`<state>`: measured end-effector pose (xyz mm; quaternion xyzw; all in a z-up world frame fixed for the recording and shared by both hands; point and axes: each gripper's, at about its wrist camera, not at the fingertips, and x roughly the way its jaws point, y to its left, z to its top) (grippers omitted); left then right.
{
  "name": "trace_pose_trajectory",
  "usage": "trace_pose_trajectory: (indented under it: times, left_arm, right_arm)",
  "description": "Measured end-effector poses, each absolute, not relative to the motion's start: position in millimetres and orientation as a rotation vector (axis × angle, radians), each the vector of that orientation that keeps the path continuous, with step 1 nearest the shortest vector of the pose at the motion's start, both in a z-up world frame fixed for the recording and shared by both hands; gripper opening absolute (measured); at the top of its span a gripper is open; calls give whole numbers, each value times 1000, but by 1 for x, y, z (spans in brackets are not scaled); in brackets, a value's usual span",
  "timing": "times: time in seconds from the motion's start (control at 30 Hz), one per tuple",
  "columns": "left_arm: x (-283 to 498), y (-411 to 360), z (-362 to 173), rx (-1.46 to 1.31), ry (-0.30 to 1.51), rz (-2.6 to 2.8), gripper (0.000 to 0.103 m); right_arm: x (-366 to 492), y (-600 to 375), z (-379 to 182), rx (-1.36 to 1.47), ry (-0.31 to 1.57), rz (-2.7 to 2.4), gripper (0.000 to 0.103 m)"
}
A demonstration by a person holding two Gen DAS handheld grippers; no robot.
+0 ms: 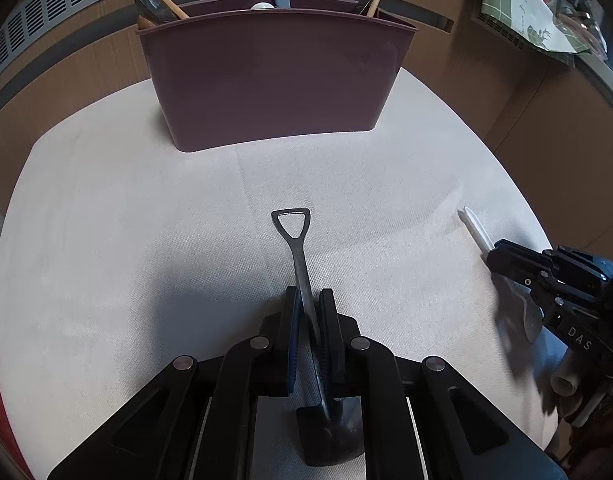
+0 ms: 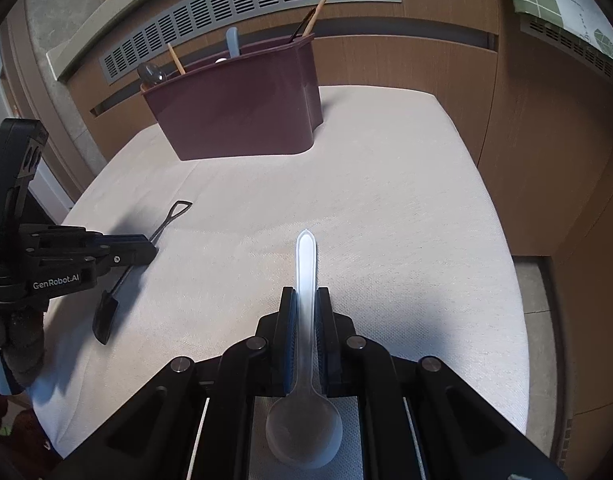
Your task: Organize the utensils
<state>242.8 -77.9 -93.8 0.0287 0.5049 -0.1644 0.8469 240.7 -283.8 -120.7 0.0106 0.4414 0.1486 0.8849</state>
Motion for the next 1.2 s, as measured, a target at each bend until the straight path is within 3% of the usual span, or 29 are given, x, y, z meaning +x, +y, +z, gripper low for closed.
trace_pose_trajectory:
  times: [0.43,0.67,1.2]
  left_arm:
    - [242,-79,-94,64,1057,-337,11]
    - [254,-79,-94,32,1054,-351,8]
    - [218,-60,-24,-109,775,-378,5]
  right_arm:
    - [261,-271,-123,-38,940,333,13]
    - [264,-271,-120,-30,922,342,10]
    - [239,-284,-62,47,715,327,9]
